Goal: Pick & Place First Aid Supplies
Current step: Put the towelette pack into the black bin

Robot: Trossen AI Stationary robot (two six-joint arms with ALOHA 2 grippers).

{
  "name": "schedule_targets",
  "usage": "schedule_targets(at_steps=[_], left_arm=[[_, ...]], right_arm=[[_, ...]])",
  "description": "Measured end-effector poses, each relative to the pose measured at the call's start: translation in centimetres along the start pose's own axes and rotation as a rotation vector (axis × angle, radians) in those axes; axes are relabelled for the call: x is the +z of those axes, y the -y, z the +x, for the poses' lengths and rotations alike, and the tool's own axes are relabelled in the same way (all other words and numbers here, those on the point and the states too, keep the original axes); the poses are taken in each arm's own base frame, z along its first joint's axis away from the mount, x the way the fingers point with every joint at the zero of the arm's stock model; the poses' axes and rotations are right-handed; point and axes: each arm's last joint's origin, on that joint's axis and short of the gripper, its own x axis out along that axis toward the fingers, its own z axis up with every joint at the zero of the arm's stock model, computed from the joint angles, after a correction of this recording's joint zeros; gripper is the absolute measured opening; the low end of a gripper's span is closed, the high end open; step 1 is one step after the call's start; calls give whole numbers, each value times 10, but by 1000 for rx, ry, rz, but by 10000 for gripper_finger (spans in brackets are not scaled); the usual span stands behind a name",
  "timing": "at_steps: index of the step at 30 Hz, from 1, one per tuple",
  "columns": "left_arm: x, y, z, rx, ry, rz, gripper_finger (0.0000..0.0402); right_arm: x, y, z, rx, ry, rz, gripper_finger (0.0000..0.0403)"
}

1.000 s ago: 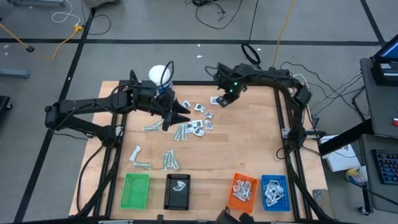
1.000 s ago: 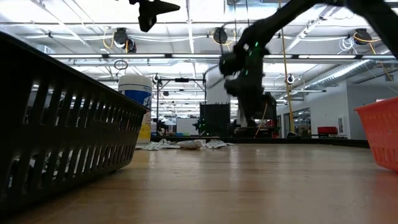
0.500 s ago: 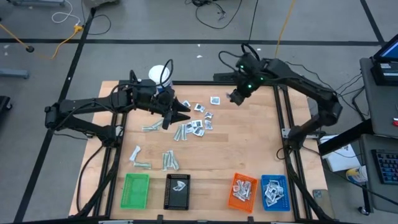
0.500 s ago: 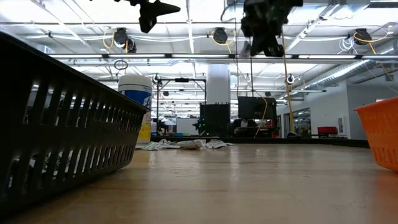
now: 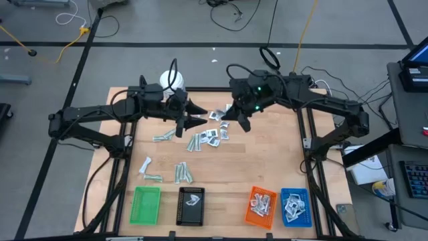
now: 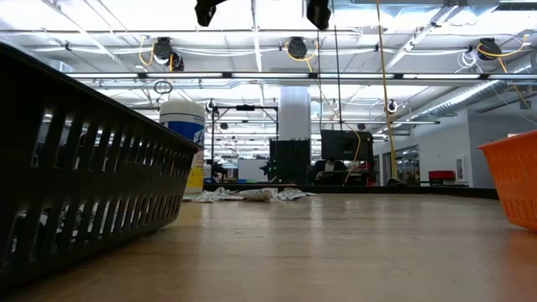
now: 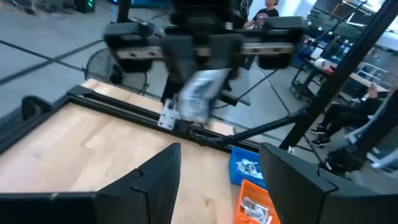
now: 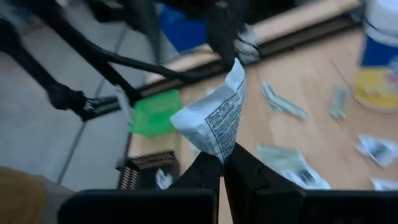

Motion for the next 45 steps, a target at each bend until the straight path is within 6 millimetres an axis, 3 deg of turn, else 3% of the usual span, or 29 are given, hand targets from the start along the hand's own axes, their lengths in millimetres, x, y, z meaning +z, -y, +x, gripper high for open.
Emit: schedule_targets(at_steps=[8, 16, 22, 26, 34, 40, 45], left_arm=[[9, 14, 5, 57, 48, 39, 223], [13, 26, 23, 17, 54, 55, 223], [15, 31, 23, -4, 68, 51, 220], [16, 32, 24, -34, 79, 54, 178], [16, 32, 24, -53, 77, 56, 22], [16, 32, 24, -52, 71, 45, 5], [8, 25, 21, 40, -79, -100, 4]], right_arm=[[6, -26, 8, 96, 90, -70, 0], [5, -31, 16, 120, 93, -85, 0], [5, -31, 15, 115, 91, -84, 0], [4, -31, 15, 119, 89, -83, 0], [5, -31, 15, 120, 90, -83, 0], [4, -31, 15, 113, 90, -80, 17], [1, -24, 13, 38, 55, -7, 74]])
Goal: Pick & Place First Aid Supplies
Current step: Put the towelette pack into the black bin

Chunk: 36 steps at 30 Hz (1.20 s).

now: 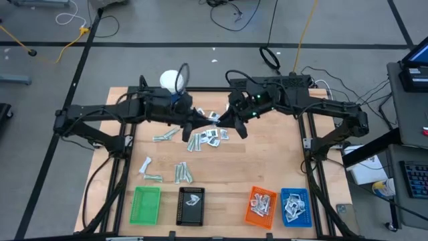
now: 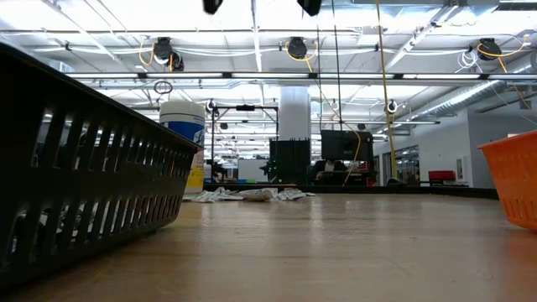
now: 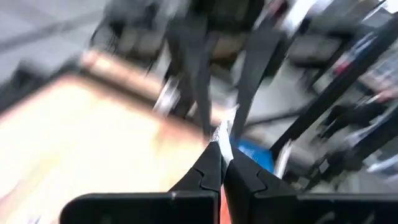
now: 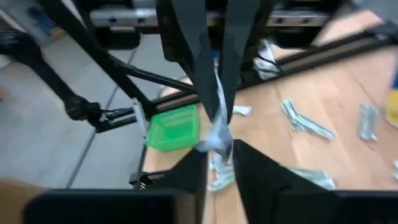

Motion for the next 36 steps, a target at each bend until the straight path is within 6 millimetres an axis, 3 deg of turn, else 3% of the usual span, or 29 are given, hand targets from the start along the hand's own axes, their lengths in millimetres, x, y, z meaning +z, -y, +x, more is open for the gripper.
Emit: schedule_targets(at_steps=[7, 11, 17, 23, 28, 36], left_arm=[[-9, -6, -8, 250, -393, -78, 2], [-16, -10, -5, 392, -629, -147, 1], [-35, -19, 7, 581, -944, -243, 1], [-53, -18, 21, 665, -1071, -280, 1], [-76, 3, 41, 659, -1109, -245, 0], [-119, 56, 66, 588, -1105, -280, 0]], right_arm=[[-5, 4, -14, -41, -67, 18, 188], [-3, 2, -22, -44, -46, 11, 230], [3, -6, -38, -28, 20, -17, 256], [8, -18, -61, -6, 86, -47, 255], [12, -27, -76, 14, 153, -78, 255], [15, -35, -91, 27, 203, -126, 256]])
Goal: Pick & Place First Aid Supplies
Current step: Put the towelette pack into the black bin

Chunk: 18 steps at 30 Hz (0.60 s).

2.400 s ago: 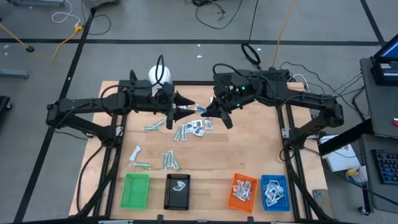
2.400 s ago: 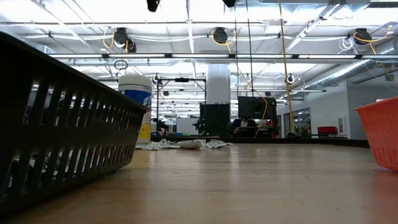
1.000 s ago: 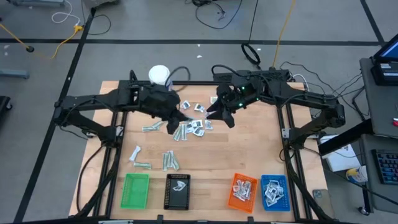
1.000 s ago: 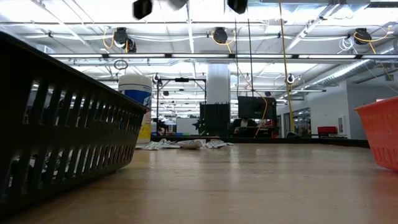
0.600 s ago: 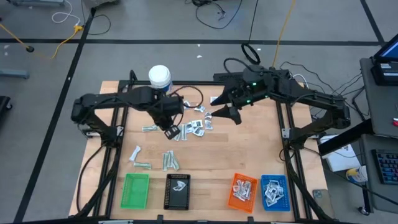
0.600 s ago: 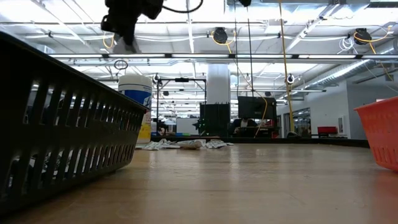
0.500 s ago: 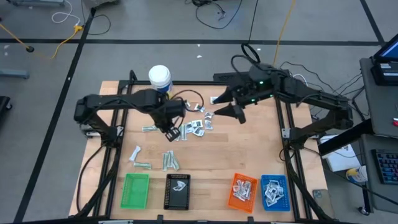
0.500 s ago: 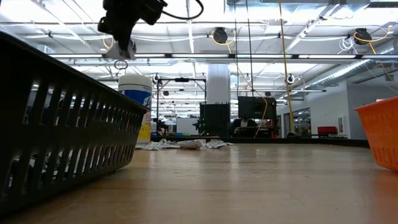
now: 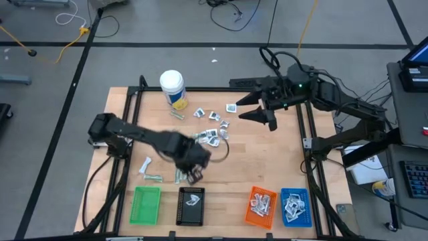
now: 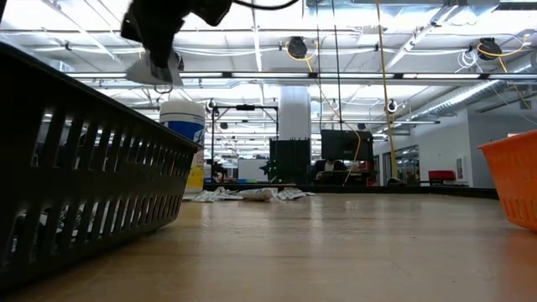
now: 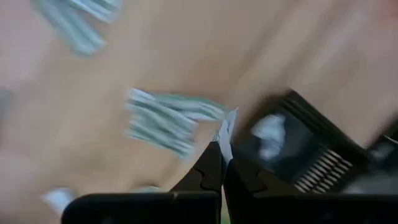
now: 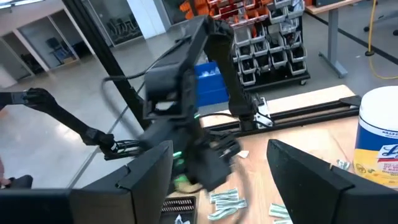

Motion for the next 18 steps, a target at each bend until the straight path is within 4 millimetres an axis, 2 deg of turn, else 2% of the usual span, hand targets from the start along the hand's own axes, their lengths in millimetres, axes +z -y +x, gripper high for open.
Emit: schedule_targets(at_steps=[6, 10, 18], left_arm=[[-30, 33, 12, -46, -34, -23, 0], [-41, 44, 19, -53, -50, -43, 0], [-45, 77, 70, -59, -82, -5, 0]], right_arm=[[0, 0, 0, 0, 0, 0, 255], [0, 0, 0, 0, 0, 1, 257], [-1, 0, 0, -1, -6, 5, 252]])
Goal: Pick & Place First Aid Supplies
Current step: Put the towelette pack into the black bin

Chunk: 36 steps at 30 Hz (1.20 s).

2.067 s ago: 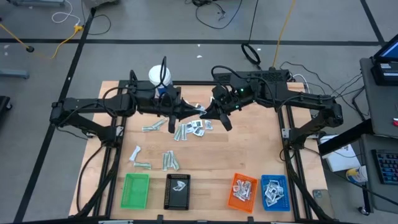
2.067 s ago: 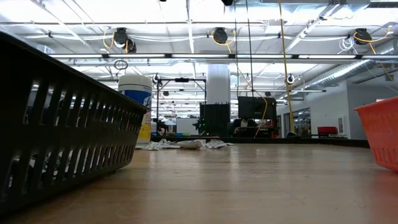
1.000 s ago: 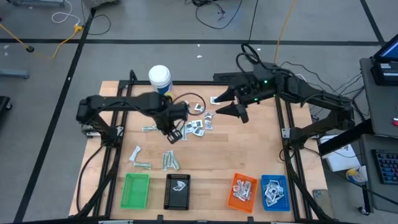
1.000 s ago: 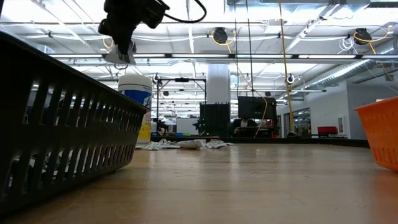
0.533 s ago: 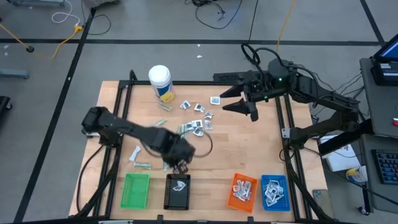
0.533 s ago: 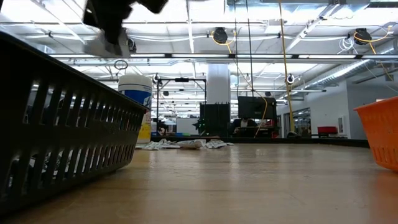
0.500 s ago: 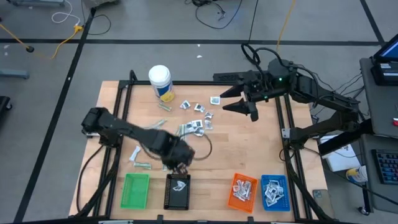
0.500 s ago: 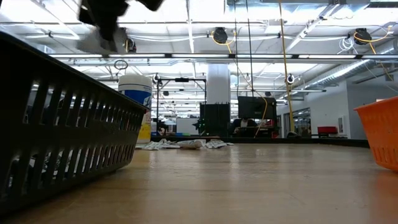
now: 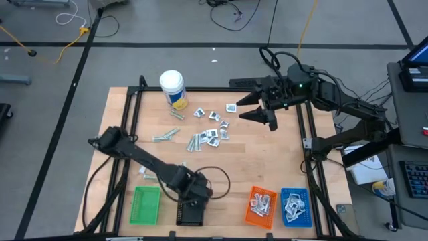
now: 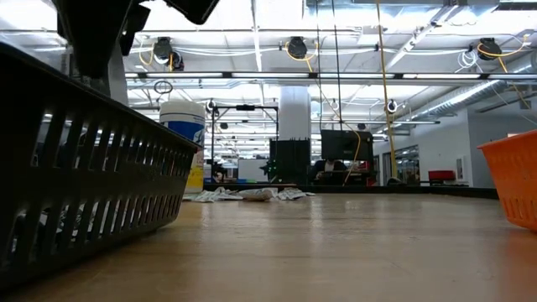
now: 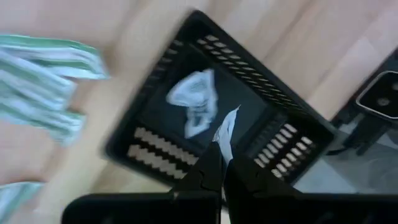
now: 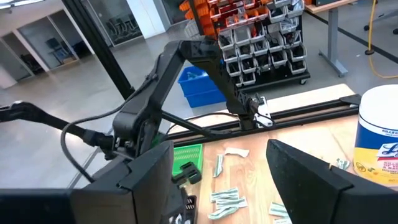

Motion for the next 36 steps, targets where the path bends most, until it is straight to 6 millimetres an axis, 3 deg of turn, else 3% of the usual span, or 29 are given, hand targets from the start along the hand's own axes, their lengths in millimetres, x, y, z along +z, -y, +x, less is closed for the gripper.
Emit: schedule_targets(at_steps=[6, 12, 15, 19, 23, 27, 36], left_arm=[[0, 9, 35, 59, 1, -32, 0], [-4, 12, 50, 92, -21, -24, 6], [-2, 10, 47, 87, -21, -33, 36], [2, 8, 43, 78, -15, -21, 108], [5, 6, 34, 62, -6, -19, 188], [0, 4, 4, 66, 184, 9, 243], [-18, 7, -55, 102, 683, 242, 279]], right_arm=[[-2, 1, 0, -7, -19, 8, 252], [-2, 0, 0, -6, -23, 9, 251], [-3, 0, 0, -3, -24, 17, 250], [-3, 0, 0, -3, -25, 17, 250], [-3, 0, 0, -4, -28, 18, 251], [-5, 0, 0, -9, -45, 20, 249], [-9, 1, 0, -16, -82, -21, 247]])
